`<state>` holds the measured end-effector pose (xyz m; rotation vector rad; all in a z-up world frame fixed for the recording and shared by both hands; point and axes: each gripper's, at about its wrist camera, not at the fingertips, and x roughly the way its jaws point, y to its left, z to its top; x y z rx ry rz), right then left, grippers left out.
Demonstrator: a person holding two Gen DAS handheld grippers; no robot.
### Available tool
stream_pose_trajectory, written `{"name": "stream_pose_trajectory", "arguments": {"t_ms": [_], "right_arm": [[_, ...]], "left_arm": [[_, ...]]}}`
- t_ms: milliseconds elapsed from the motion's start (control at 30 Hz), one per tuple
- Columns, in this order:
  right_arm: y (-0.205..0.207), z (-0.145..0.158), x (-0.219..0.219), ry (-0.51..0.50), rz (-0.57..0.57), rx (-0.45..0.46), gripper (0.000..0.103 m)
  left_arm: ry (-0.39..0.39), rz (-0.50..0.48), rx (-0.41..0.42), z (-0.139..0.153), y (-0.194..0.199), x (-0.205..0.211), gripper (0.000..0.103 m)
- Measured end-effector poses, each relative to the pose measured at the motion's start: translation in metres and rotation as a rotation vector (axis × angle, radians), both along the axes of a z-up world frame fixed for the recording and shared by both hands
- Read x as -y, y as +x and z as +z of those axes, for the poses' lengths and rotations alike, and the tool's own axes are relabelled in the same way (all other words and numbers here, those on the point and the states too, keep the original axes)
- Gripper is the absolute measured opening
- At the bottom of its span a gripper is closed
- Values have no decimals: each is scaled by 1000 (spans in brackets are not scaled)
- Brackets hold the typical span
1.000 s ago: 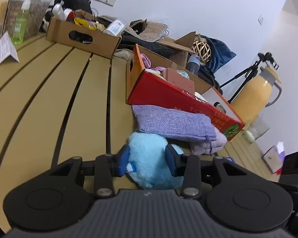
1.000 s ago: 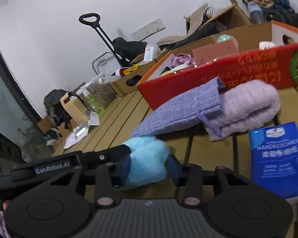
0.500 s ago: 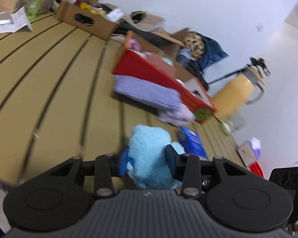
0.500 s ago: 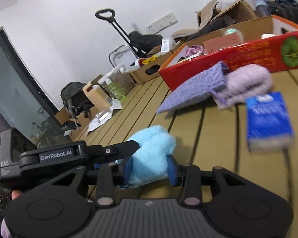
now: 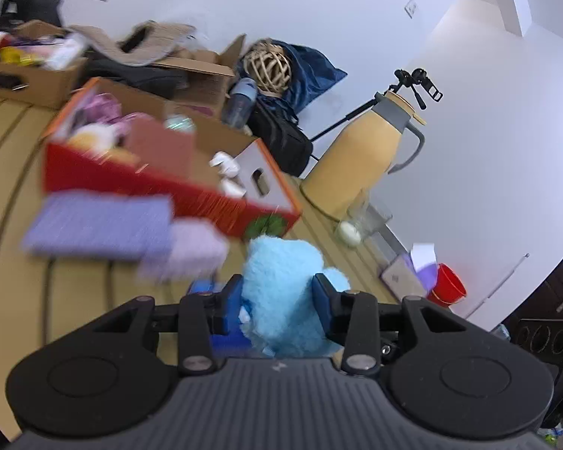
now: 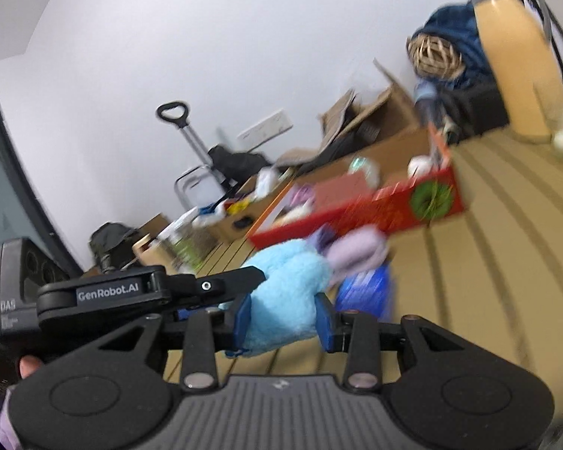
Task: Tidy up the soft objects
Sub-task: 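Close both grippers on the blue plush and lift it, then carry the blue plush into the box and open both grippers, then withdraw both grippers from the box back over the table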
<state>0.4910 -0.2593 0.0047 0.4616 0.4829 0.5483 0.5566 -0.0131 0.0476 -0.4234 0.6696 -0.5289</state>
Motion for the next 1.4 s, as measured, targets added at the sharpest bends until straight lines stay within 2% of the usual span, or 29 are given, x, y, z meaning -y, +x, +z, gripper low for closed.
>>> {"name": "stream_pose_trajectory", "arguments": {"t_ms": [100,267,300,400,467,533,600,700,833,933,1033,1133,1167,1333,1400], "right_arm": [[58,15,23,-7,-14,0,35],[188,38,40,-30,-11,-68,35],[214,38,40,-26,-15,-99,35],[281,31,35,-49,-29,-146,35],[323,18,27,-65,-45,-201,35],[352,6,13,-139,-64,-209,34],[372,-4,-6,-272,-80,-237,26],[386,-15,-25,-374,-42,-272,24],[386,-13,-30,-406,-51,-275,26],[374,4,-29,-404,-60,-261,26],[340,44,-22,-395,-67,-189,28],[296,83,-8,-392,-74,-134,42],[282,94,-3,-393,-79,-120,43],[206,143,22,-428,-116,-42,55],[177,156,26,-429,-128,-13,55]], "left_arm": [[19,-13,-8,14,76,17,39],[56,55,-67,12,194,35,40],[71,56,-65,8,218,38,40],[105,83,-131,-9,279,41,40],[169,119,-149,-21,304,42,40],[224,100,-139,-26,311,44,41],[247,86,-102,-26,304,39,41],[250,78,-50,-16,288,26,43],[309,66,-22,2,266,20,44],[344,82,2,23,242,9,44],[357,112,23,51,208,-9,45],[378,145,50,76,166,-28,48],[386,153,67,86,149,-34,49],[404,194,131,122,78,-52,53],[392,208,155,129,49,-57,54]]}}
